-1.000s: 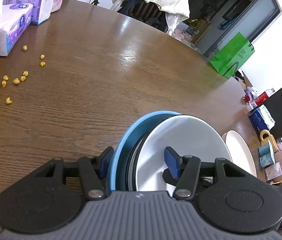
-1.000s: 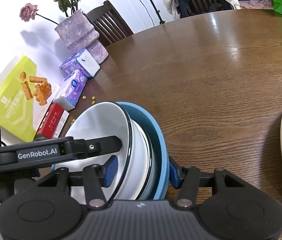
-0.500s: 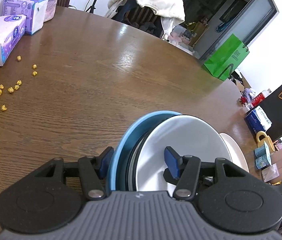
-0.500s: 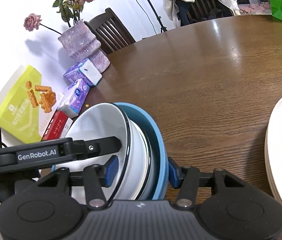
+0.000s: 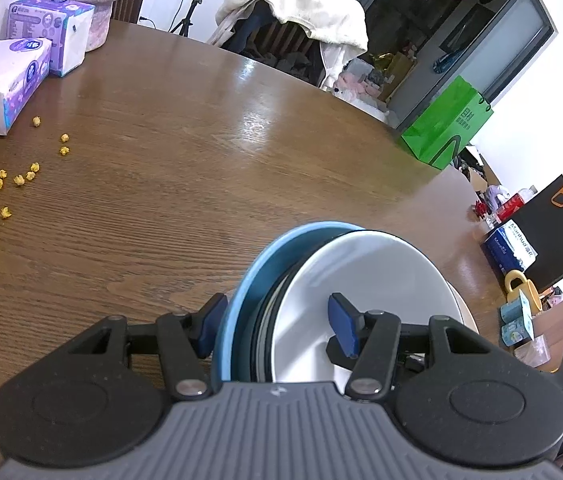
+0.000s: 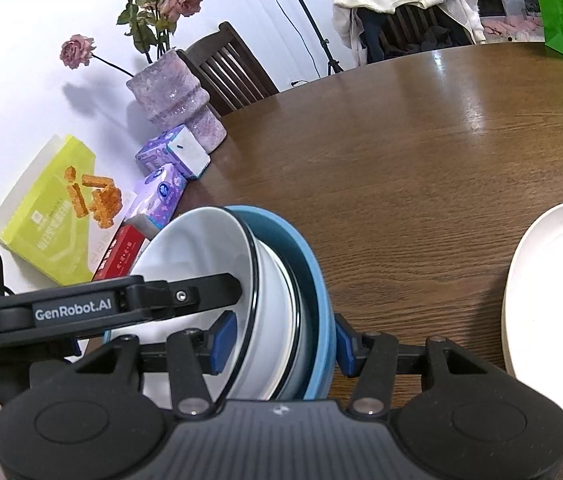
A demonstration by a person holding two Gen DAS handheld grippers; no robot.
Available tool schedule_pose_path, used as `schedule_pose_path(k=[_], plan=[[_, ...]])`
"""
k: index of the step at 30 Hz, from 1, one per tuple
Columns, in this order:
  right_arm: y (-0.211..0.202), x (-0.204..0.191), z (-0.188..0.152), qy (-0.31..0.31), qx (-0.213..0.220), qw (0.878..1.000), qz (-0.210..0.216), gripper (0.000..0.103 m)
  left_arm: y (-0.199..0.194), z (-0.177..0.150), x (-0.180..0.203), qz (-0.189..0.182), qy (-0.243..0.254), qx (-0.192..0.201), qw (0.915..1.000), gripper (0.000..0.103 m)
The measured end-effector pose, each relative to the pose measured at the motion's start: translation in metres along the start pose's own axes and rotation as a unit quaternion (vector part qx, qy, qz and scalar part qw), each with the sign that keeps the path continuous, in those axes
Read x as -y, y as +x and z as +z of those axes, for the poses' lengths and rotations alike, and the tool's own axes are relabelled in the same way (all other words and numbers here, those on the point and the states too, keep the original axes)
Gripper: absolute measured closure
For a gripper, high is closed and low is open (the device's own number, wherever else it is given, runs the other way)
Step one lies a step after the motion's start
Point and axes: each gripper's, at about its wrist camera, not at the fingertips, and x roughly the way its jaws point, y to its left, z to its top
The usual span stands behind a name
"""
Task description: Organize plates and bowls
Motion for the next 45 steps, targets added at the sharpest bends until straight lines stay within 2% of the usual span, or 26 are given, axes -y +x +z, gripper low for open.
schedule_pose_path(k=[34, 45], plan=[[-0.025, 0.027, 0.013, 0.009, 0.002, 1.0, 0.005, 0.054, 0.005, 0.002, 0.03, 0.004, -0.007, -0.003, 1.0, 0.046], [-0.039, 0.046, 0.016, 0.017, 0.009, 1.0, 0.002, 0.054, 0.013, 0.005, 0.056, -0.001, 0.004, -0.011, 0.9999, 0.046]])
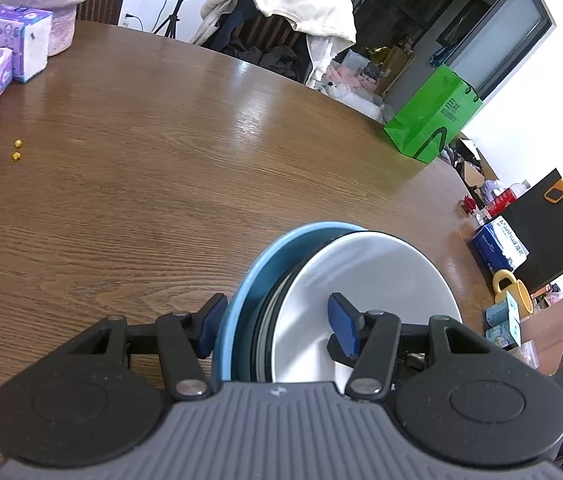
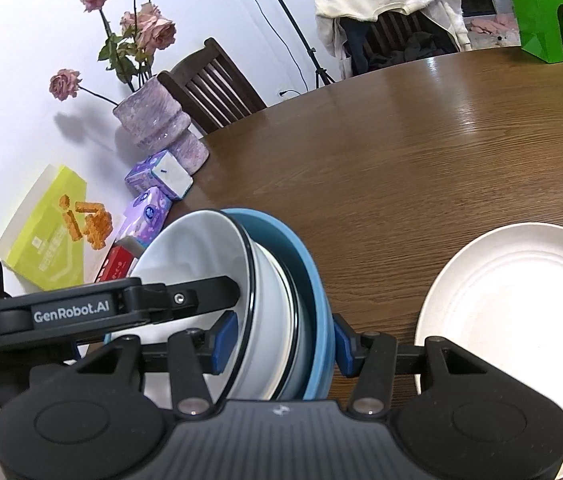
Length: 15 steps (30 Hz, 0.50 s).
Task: Organize plates and bowls
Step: 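Carry the blue bowl stack with both grippers over the cream plate stack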
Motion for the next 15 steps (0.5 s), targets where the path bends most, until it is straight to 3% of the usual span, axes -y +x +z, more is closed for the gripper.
schedule_pose_path(k=[15], plan=[[-0.016, 0.026, 0.005, 0.017, 0.011, 1.0, -0.008, 0.054, 0.018, 0.003, 0.032, -0.008, 0.017, -0.01, 0.9998, 0.046]])
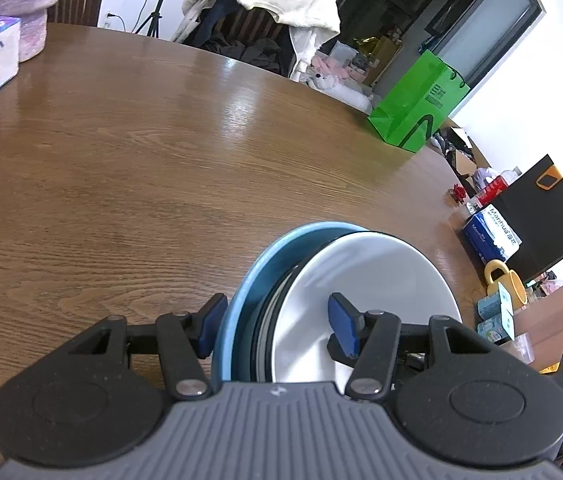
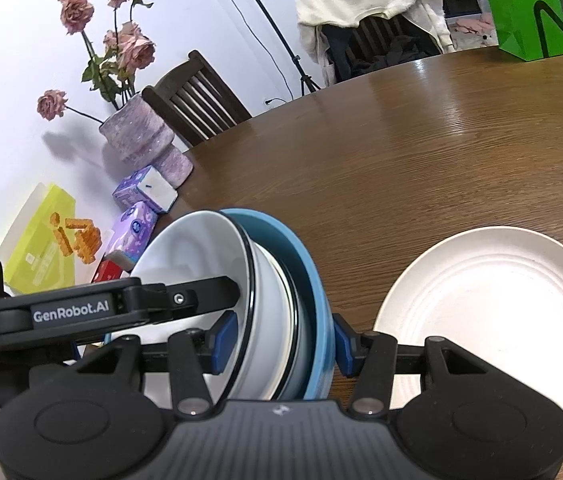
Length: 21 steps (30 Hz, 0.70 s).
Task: Organize plates and bowls
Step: 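Carry the blue bowl stack with both grippers over the cream plate stack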
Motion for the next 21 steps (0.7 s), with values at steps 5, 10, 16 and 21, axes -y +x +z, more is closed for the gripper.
schedule_pose_path(k=[5, 10, 16, 21], plan=[[-0.006, 0.009, 0.002, 0.005, 0.006, 1.0, -0.005, 0.054, 0.007, 0.001, 0.011, -0.006, 0.007, -0.004, 1.0, 0.046], [-0.011, 0.02, 0.003, 0.012, 0.01, 1.0, -0.012, 0.054, 0.016, 0.002, 0.022, -0.013, 0.014, -0.009, 0.9998, 0.046], [-0.018, 0.034, 0.005, 0.02, 0.016, 0.999, -0.02, 0.054, 0.027, 0.003, 0.036, -0.021, 0.021, -0.015, 0.9995, 0.046], [-0.024, 0.045, 0.007, 0.027, 0.021, 0.999, -0.026, 0.054, 0.035, 0.003, 0.046, -0.026, 0.027, -0.02, 0.9991, 0.046]])
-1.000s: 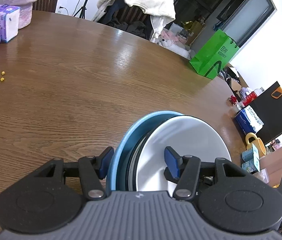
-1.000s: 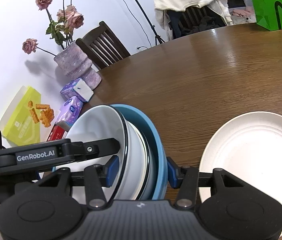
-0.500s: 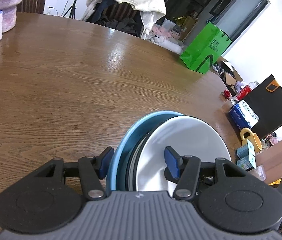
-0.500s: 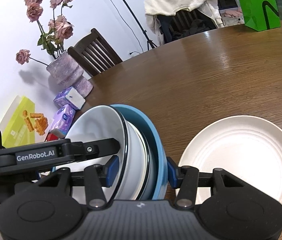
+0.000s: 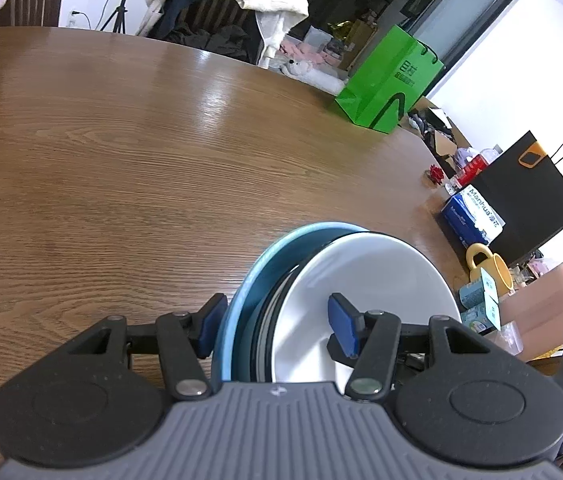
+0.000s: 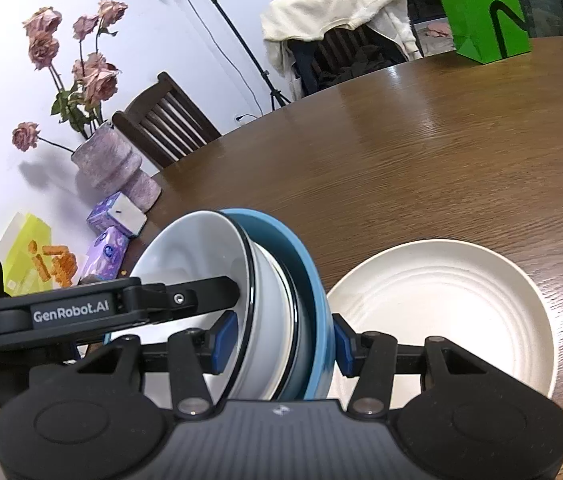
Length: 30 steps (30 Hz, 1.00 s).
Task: Organize plates and bowls
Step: 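Carry the blue bowl stack with both grippers over the cream plate stack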
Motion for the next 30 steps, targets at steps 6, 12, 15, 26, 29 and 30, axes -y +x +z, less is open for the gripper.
schedule_pose_path(k=[6, 12, 15, 26, 29, 30], plan=[[-0.004, 0.012, 0.002, 0.007, 0.003, 1.0, -0.007, 0.054, 0.008, -0.001, 0.006, -0.006, 0.004, -0.005, 1.0, 0.046], [-0.008, 0.021, 0.002, 0.012, 0.005, 1.0, -0.012, 0.054, 0.014, -0.001, 0.012, -0.01, 0.007, -0.01, 0.9999, 0.046], [-0.009, 0.026, 0.002, 0.014, 0.006, 1.0, -0.014, 0.054, 0.019, -0.001, 0.014, -0.012, 0.008, -0.012, 0.9998, 0.046], [-0.014, 0.044, 0.002, 0.022, 0.006, 0.999, -0.023, 0.054, 0.036, -0.003, 0.028, -0.019, 0.012, -0.022, 0.9995, 0.046], [-0.014, 0.049, 0.002, 0.025, 0.006, 0.999, -0.026, 0.054, 0.041, -0.004, 0.031, -0.021, 0.012, -0.025, 0.9994, 0.046], [-0.015, 0.051, 0.001, 0.026, 0.005, 0.999, -0.027, 0.054, 0.042, -0.005, 0.033, -0.021, 0.012, -0.027, 0.9994, 0.046]])
